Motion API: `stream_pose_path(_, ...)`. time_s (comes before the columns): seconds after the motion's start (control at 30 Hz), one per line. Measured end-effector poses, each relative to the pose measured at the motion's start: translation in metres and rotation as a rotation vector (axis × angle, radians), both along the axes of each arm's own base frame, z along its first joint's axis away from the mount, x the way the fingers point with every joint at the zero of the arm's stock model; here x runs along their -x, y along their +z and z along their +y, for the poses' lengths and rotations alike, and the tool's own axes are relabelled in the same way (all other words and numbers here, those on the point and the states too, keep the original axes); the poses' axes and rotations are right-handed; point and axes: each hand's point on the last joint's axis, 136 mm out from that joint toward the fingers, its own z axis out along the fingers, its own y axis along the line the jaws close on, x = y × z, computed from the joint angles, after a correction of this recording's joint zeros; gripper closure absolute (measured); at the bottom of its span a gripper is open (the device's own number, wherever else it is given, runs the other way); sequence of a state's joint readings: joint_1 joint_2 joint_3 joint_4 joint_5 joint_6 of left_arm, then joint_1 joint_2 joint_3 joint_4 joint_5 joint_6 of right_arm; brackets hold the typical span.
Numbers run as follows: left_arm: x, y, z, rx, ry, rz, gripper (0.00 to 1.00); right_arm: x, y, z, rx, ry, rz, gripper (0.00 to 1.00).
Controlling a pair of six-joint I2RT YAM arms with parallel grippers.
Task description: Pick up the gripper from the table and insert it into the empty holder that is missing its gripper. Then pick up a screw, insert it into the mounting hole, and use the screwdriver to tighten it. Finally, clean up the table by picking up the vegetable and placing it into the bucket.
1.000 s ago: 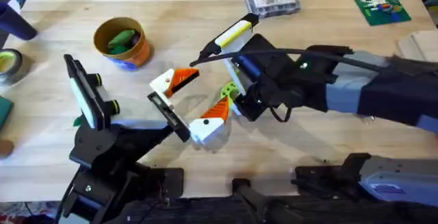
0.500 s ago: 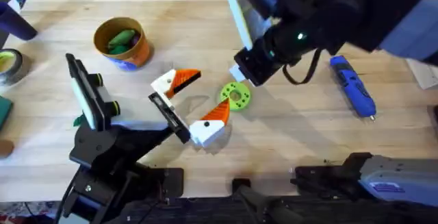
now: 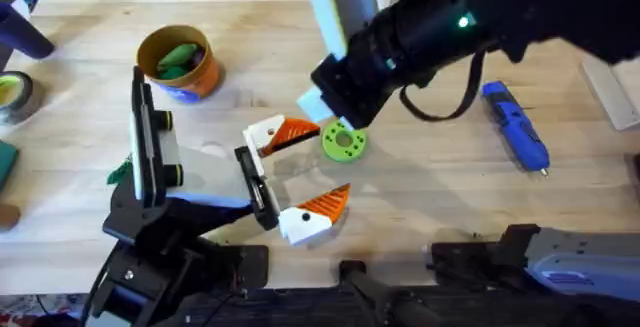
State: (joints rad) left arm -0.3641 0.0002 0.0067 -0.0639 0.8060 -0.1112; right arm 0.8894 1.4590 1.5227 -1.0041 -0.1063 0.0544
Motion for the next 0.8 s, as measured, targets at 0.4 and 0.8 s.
stream_pose_path(0.4, 0.007, 0.0, -0.003, 0.001, -0.044, 0.004, 0.014, 0.033, 0.002, 0.033, -0.034, 0.127, -0.009, 0.995)
stream_pose_path(0.8, 0.007, 0.0, -0.003, 0.001, -0.044, 0.005, 0.015, 0.029, -0.016, 0.049, -0.013, 0.141, 0.006, 0.995)
